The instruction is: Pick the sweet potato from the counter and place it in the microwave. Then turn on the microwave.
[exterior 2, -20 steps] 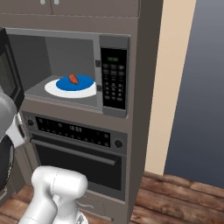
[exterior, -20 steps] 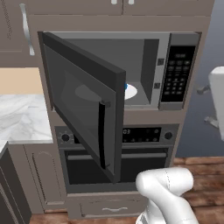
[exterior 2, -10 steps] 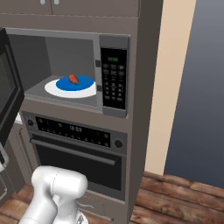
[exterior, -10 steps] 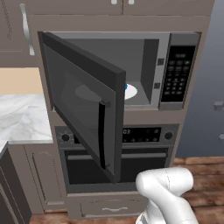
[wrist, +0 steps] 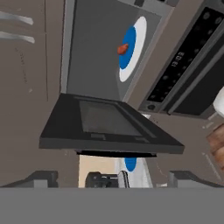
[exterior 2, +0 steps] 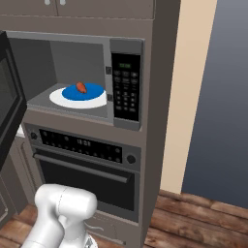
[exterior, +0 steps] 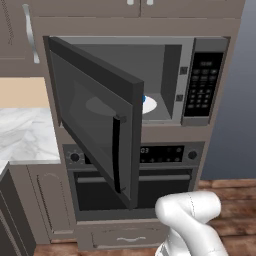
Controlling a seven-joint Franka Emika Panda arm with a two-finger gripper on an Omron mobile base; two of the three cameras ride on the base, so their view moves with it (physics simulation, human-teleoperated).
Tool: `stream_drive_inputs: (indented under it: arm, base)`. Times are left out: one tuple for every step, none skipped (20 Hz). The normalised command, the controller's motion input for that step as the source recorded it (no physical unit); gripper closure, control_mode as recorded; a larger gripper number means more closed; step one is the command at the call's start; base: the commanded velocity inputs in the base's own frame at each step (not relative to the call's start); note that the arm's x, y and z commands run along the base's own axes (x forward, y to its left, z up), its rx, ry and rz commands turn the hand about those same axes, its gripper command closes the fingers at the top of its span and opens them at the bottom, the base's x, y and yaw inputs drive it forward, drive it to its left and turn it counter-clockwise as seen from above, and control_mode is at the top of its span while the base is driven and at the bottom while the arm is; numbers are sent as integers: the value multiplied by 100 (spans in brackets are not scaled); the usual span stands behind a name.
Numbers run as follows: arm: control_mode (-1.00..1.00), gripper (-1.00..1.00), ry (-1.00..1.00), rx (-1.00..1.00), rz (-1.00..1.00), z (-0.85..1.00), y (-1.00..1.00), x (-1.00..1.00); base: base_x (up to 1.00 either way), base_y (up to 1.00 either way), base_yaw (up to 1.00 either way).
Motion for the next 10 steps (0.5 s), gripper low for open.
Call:
stream_drive_inputs:
  arm:
    - [-100,-100,0,7,8,0,13,-48]
    - [-100,-100,0,6,8,0,14,-46]
    - [-100,-100,0,8,8,0,16,-39]
    - [-100,-100,0,10,5,0,17,-31]
    - [-100,-100,0,9,3,0,18,-17]
    - [-100,-100,0,7,2,0,19,-9]
    - [-100,-100,0,6,1,-1,21,-8]
    - [-100,-100,0,5,1,0,23,-7]
    - [-100,-100,0,6,2,0,24,-3]
    - [-100,-100,0,8,3,0,25,0]
  base:
    - [0,0,0]
    - [0,0,0]
    - [0,0,0]
    - [0,0,0]
    - [0,0,0]
    - [0,0,0]
    - [0,0,0]
    - [0,0,0]
    - [0,0,0]
    - [0,0,0]
